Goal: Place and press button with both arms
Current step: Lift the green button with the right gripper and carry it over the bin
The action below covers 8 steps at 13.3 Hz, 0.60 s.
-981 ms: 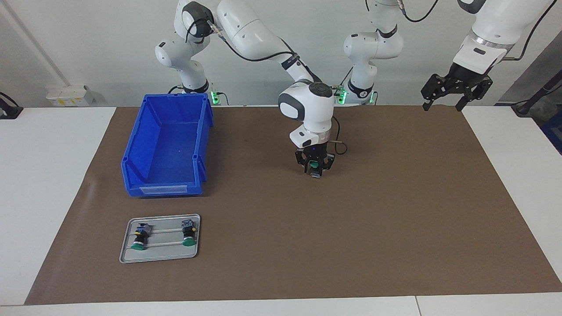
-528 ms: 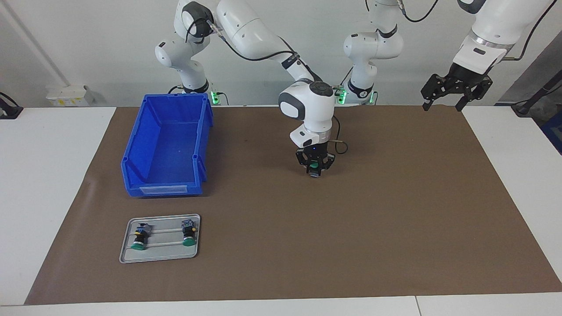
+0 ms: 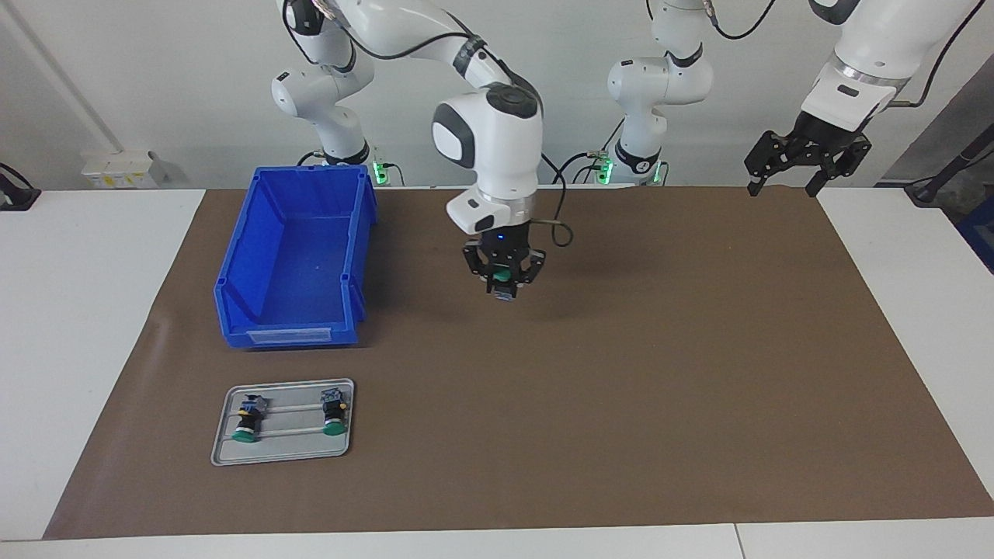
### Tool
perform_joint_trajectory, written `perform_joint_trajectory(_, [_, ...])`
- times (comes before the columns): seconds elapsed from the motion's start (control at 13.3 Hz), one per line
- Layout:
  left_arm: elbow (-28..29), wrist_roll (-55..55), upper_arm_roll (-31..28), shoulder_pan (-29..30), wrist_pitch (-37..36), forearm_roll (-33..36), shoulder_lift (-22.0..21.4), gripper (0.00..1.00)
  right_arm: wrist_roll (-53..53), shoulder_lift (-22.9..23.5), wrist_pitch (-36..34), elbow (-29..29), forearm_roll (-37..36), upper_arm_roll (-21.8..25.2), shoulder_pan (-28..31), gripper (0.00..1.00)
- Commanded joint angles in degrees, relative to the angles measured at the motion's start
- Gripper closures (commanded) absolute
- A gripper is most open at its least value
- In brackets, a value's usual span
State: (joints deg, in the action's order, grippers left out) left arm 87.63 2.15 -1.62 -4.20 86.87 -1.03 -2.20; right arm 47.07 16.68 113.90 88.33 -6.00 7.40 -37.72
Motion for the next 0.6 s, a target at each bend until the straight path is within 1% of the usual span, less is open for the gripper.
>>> perform_joint_trajectory(0.0, [1.6,0.5,-0.6,-0.5,-0.3,0.4,-1.5,0.0,-12.8,-7.7,-3.2,3.7,0.3,-1.1,9.4,1.0])
perform_joint_trajectory(0.15, [1.6,0.5,-0.6,-0.5,-0.3,0.4,-1.5,0.0,-25.2,-11.4,-7.6,5.3,1.2,-1.1,16.6,1.0])
perform_joint_trajectory(0.3, [1.6,0.5,-0.6,-0.5,-0.3,0.4,-1.5,0.0,-35.1,-12.2,-9.7,5.9,3.4,-1.1,24.5,1.0])
perform_joint_trajectory(0.38, [1.6,0.5,-0.6,-0.5,-0.3,0.4,-1.5,0.0,-41.5,-12.7,-8.5,7.5,5.4,-1.1,28.2,1.0])
perform_joint_trajectory(0.45, [1.6,0.5,-0.6,-0.5,-0.3,0.3,-1.5,0.0,-46.9,-14.0,-4.8,11.9,7.2,-1.0,30.9,1.0])
perform_joint_trajectory(0.53, [1.6,0.5,-0.6,-0.5,-0.3,0.3,-1.5,0.0,-50.1,-16.7,2.0,19.9,7.4,-1.0,32.8,1.0])
